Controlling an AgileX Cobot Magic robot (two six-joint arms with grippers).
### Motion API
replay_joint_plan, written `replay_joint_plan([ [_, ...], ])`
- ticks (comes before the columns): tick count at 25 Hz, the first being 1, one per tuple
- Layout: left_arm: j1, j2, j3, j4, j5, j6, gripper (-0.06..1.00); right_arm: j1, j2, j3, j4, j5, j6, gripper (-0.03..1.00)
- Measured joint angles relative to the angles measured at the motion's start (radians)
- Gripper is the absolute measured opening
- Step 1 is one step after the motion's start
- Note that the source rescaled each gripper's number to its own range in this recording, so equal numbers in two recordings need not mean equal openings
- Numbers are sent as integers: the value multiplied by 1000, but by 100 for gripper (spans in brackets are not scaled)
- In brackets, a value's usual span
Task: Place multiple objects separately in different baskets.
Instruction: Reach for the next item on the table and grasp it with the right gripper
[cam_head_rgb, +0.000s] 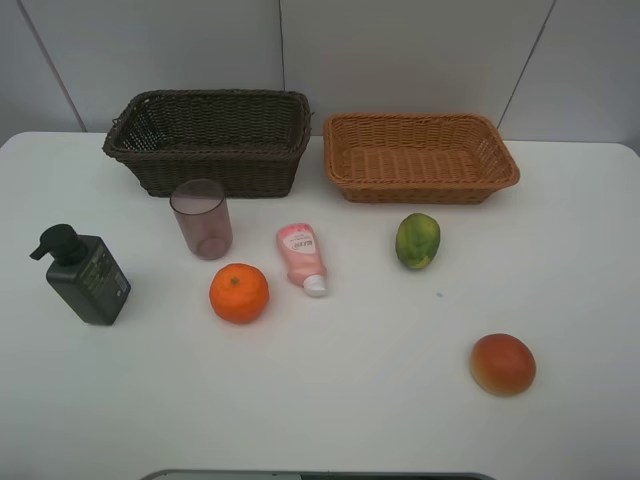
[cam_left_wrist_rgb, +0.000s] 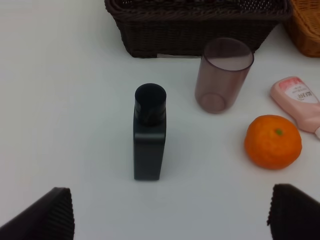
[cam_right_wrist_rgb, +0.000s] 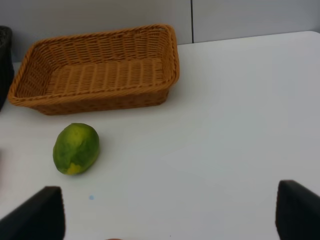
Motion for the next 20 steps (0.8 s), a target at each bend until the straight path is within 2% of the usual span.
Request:
replay_joint_plan([
  [20, 0, 0, 0, 0, 0, 0, 100, 0, 0, 0, 0, 0, 0, 83],
])
